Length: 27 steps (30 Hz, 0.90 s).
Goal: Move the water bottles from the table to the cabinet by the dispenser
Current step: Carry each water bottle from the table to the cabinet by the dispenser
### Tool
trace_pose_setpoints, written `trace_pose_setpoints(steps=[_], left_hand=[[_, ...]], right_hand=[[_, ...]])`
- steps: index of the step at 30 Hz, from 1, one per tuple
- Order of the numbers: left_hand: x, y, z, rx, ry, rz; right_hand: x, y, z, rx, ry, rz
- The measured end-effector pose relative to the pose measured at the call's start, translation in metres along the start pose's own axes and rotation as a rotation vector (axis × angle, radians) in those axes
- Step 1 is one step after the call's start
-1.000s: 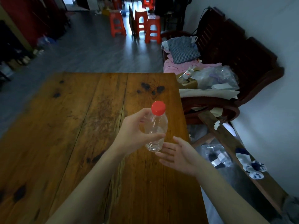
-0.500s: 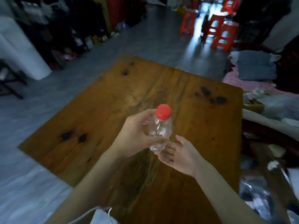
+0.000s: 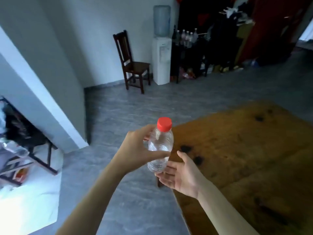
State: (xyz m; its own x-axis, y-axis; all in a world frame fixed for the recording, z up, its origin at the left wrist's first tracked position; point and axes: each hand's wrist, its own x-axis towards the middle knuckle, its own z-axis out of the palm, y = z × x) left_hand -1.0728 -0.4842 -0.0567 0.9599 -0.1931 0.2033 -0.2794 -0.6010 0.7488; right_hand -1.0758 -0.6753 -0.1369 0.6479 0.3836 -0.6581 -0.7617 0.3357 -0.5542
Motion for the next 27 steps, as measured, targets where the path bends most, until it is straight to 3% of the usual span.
trace_pose_setpoints(steps=[6, 11, 27], left_hand=[[-0.027, -0.054, -0.095, 0.049, 0.159, -0.119], [-0.036, -0.074, -0.133, 0.045, 0.272, -0.209], [0.011, -0.054, -0.141, 0.000, 0.376, -0.285]], right_hand=[[0.052, 0.009, 0.098, -0.149, -0.131, 0.096], [0.076, 0.006, 0.146, -0.227, -0.181, 0.129], [0.105, -0.060, 0.143, -0.277, -0.273, 0.196]])
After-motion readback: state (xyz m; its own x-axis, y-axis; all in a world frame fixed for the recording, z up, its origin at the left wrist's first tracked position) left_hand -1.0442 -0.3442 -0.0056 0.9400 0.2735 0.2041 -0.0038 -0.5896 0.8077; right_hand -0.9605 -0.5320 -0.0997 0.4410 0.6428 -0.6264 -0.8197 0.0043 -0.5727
